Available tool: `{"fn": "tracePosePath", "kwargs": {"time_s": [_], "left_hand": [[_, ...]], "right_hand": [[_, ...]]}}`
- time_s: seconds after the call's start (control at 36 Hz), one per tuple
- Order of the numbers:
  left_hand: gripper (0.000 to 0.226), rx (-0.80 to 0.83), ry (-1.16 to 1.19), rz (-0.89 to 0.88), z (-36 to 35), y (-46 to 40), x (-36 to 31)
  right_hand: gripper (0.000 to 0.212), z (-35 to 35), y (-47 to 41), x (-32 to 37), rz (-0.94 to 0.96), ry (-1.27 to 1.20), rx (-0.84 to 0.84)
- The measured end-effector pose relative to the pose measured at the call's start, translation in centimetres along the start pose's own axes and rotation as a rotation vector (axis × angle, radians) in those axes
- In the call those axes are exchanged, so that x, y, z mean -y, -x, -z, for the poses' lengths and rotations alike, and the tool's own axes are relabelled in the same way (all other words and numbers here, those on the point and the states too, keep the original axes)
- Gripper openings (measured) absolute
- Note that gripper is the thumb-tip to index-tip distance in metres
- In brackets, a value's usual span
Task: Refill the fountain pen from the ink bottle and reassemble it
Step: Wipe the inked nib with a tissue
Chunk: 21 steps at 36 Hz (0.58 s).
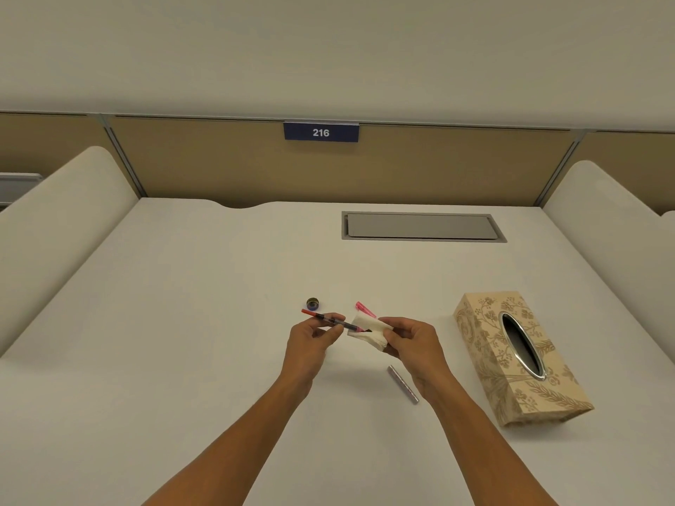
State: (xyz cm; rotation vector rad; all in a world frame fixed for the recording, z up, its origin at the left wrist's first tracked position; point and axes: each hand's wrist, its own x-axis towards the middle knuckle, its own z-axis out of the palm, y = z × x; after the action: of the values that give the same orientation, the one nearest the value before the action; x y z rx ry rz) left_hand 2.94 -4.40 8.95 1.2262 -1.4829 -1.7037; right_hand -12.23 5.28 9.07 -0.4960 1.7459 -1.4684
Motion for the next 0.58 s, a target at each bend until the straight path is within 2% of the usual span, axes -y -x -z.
{"fn": "tracePosePath", "kwargs": {"time_s": [0.17,0.58], "left_hand": [[0.019,-0.022,0.046,0.016,-0.09,-0.18,-0.1],[0.019,0.055,0.094,-0.005,-0.59,-0.23,-0.28]], "right_hand": [[0.024,-0.02,0.11,-0.26,-0.015,-0.006,-0.002],[0.023,-0.25,0.32,0.05,-0.063,-0.098,0.05]]}}
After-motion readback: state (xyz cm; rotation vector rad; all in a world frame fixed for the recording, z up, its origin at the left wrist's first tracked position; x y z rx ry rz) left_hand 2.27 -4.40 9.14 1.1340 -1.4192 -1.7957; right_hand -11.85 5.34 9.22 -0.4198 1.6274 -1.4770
